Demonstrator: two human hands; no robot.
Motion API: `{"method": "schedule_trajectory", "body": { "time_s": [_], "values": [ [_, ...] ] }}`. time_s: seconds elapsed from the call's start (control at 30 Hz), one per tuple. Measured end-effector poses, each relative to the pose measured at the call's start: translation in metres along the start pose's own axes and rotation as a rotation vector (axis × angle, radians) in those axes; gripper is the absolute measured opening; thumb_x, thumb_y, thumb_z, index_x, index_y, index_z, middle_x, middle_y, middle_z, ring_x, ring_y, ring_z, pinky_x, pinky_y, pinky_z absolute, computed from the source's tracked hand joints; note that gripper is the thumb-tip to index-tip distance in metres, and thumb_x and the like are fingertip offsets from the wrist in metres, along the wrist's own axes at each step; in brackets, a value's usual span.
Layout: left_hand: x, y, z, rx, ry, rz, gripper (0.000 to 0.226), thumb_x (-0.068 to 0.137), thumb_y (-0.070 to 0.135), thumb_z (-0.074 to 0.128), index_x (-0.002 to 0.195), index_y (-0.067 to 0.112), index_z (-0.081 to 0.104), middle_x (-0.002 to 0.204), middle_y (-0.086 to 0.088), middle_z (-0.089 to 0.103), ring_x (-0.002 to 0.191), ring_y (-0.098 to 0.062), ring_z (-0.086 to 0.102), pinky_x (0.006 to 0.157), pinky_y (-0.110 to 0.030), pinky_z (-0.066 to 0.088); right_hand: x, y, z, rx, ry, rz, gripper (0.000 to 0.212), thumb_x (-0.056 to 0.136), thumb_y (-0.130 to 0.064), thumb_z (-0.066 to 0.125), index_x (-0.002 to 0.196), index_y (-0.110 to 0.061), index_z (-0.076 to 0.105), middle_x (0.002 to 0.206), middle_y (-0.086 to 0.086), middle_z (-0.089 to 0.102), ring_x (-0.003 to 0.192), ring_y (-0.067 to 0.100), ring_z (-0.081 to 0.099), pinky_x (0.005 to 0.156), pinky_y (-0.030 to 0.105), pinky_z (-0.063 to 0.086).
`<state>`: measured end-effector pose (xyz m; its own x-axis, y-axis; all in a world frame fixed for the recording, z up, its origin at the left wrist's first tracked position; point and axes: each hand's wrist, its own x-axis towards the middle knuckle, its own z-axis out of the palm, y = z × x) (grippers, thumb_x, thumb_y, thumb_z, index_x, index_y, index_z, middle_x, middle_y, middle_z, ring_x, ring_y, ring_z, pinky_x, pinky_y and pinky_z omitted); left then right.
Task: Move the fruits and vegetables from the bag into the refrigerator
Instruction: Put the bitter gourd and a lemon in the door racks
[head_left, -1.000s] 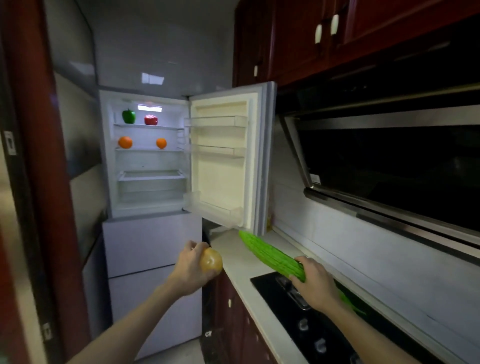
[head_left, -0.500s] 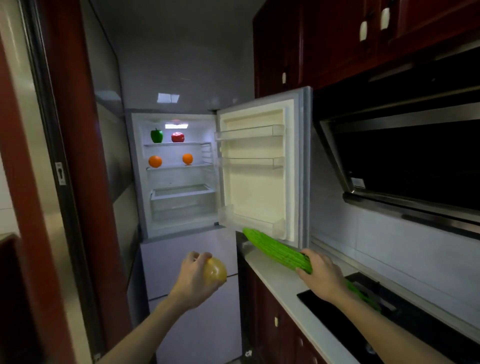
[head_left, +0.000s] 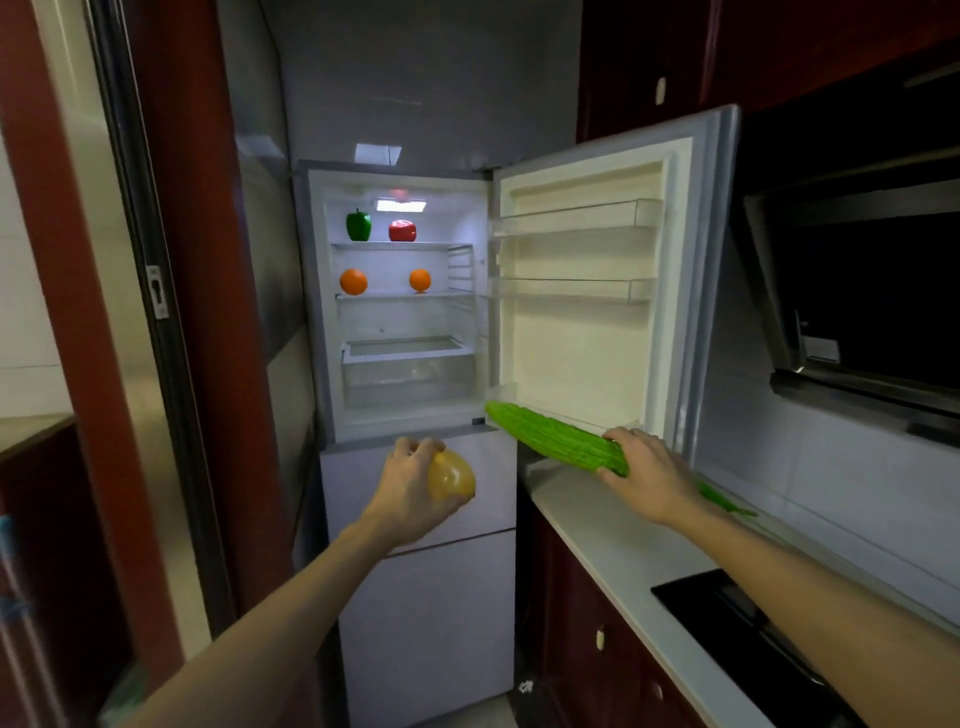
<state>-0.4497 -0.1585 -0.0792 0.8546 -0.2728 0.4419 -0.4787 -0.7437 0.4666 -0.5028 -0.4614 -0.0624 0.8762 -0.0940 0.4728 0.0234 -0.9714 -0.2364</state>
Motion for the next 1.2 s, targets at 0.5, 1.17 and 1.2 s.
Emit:
{"method": "schedule_trajectory", "body": {
  "time_s": [0.5, 1.17, 1.2],
  "values": [
    [0.153, -0.063, -0.002, 0.020, 0.040, -0.043, 0.075, 0.073, 0.041, 0.079, 0.134, 0.017, 0.043, 0.133, -0.008, 0.036, 0.117, -0.027, 0.045, 0.096, -0.032, 0.041, 0.196, -0.020, 0.030, -0.019, 0.049, -0.114, 0.044, 0.090, -0.036, 0.059, 0.130, -0.022, 0.048, 0.119, 0.005, 0.058, 0.108, 0.026, 0.054, 0.086, 0.042, 0.047],
    [0.336, -0.033, 0.094, -0.187, -0.028, 0.200, 0.075, 0.069, 0.041, 0.082, 0.131, 0.016, 0.048, 0.131, -0.011, 0.041, 0.117, -0.030, 0.046, 0.096, -0.036, 0.041, 0.319, -0.018, -0.051, -0.339, 0.286, -0.140, 0.047, 0.091, -0.034, 0.058, 0.132, -0.017, 0.046, 0.119, 0.010, 0.055, 0.109, 0.032, 0.051, 0.088, 0.046, 0.042],
    [0.346, -0.032, 0.099, -0.193, -0.042, 0.215, 0.076, 0.069, 0.041, 0.082, 0.131, 0.016, 0.047, 0.132, -0.011, 0.040, 0.117, -0.029, 0.046, 0.096, -0.036, 0.042, 0.325, -0.017, -0.052, -0.365, 0.298, -0.128, 0.046, 0.091, -0.033, 0.058, 0.132, -0.016, 0.046, 0.119, 0.011, 0.056, 0.109, 0.033, 0.051, 0.088, 0.046, 0.041]
  ]
}}
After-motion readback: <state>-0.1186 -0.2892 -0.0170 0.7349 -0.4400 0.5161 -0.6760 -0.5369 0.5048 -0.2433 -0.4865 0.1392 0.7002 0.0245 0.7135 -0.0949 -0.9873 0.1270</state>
